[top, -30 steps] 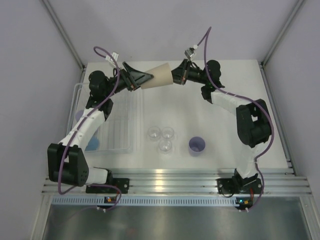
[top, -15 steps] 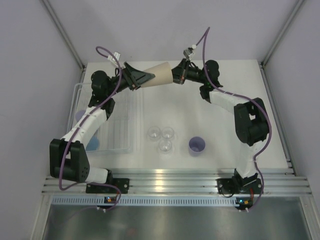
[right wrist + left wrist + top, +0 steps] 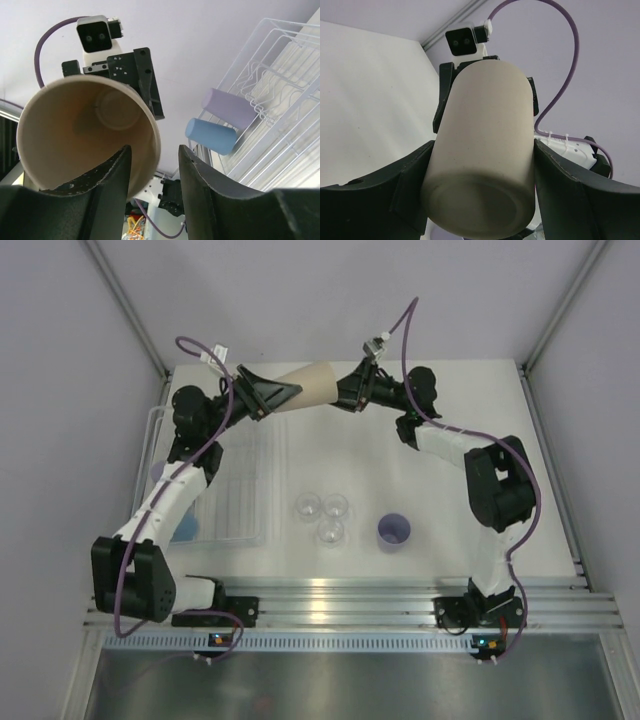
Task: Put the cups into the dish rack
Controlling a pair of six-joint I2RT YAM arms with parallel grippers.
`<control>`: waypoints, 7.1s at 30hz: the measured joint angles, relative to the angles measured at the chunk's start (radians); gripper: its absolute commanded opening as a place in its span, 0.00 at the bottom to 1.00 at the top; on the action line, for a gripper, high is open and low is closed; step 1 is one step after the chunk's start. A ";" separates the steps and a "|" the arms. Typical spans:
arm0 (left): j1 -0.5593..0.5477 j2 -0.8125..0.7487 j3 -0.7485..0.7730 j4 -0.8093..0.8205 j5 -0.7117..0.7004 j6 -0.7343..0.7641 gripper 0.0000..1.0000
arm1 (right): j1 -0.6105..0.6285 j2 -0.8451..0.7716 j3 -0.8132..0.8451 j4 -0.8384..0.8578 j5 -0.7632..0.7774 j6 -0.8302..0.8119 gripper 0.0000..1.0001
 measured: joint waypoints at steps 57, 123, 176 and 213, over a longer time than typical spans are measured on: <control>0.192 -0.130 0.133 -1.387 -0.941 0.666 0.00 | -0.113 -0.166 -0.063 -0.547 0.002 -0.570 0.48; 0.192 0.156 0.164 -1.332 -0.969 0.664 0.98 | -0.153 -0.205 -0.090 -0.678 0.042 -0.655 0.52; 0.180 -0.165 0.235 -1.026 -0.365 0.620 0.98 | 0.109 -0.843 -0.445 -1.760 0.763 -1.116 0.50; 0.180 -0.153 0.232 -0.999 -0.360 0.619 0.98 | 0.148 -0.507 0.007 -1.846 0.973 -1.227 0.00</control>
